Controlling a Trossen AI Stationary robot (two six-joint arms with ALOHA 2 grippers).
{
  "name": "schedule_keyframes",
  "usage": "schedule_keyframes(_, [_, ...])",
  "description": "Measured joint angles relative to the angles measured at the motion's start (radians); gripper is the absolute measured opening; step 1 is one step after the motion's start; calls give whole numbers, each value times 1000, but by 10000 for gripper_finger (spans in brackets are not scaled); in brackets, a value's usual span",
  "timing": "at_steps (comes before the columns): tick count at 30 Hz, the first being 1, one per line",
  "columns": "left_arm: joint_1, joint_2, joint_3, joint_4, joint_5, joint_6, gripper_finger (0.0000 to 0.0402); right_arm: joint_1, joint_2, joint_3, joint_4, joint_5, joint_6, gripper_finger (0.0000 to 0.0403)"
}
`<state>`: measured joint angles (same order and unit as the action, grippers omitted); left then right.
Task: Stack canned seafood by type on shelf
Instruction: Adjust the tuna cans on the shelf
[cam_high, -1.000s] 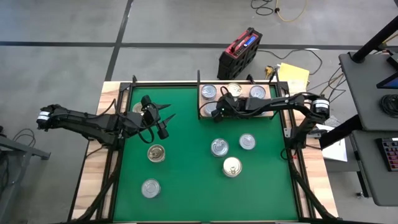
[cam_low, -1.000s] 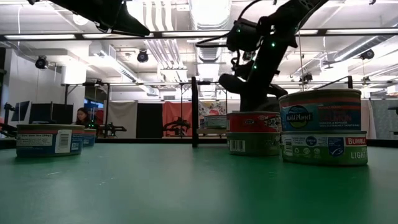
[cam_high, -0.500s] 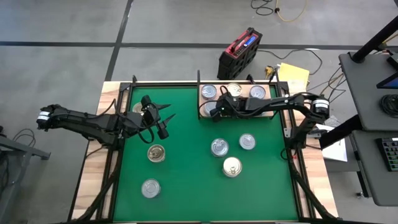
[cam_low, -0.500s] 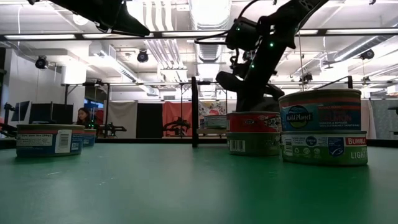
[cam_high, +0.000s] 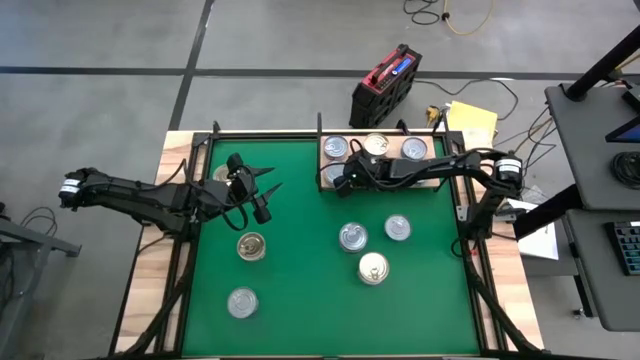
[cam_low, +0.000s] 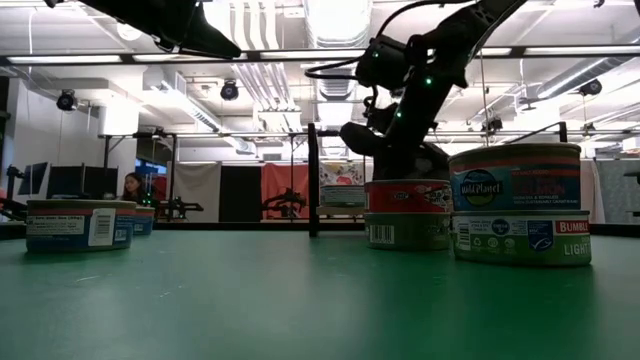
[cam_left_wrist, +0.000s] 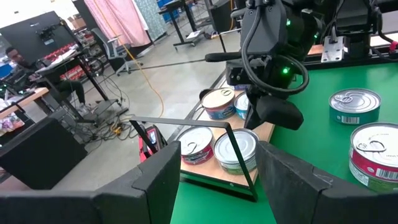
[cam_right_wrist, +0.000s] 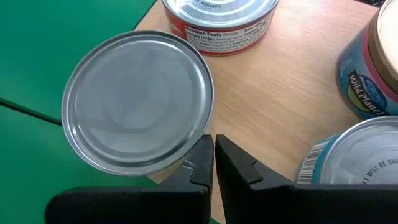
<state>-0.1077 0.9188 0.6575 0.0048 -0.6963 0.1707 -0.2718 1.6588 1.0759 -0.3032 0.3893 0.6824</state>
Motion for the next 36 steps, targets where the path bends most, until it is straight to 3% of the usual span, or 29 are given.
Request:
schedule_keyframes(9, [0, 0, 0, 0, 0, 0, 192, -2, -101, 57, -216, 15, -10, 9])
schedule_keyframes(17, [0, 0, 0, 0, 0, 0, 192, -19, -217, 29, -440, 116, 83, 9])
schedule_keyframes(24, [0, 0, 0, 1, 0, 0, 192, -29, -233, -48, -416, 178, 118, 9])
schedule_keyframes(30, [0, 0, 0, 2, 0, 0, 192, -117, -226, -58, -303, 179, 19, 9])
schedule_keyframes(36, [0, 0, 0, 2, 0, -1, 192, -235, -188, -59, -134, 86, -121, 9])
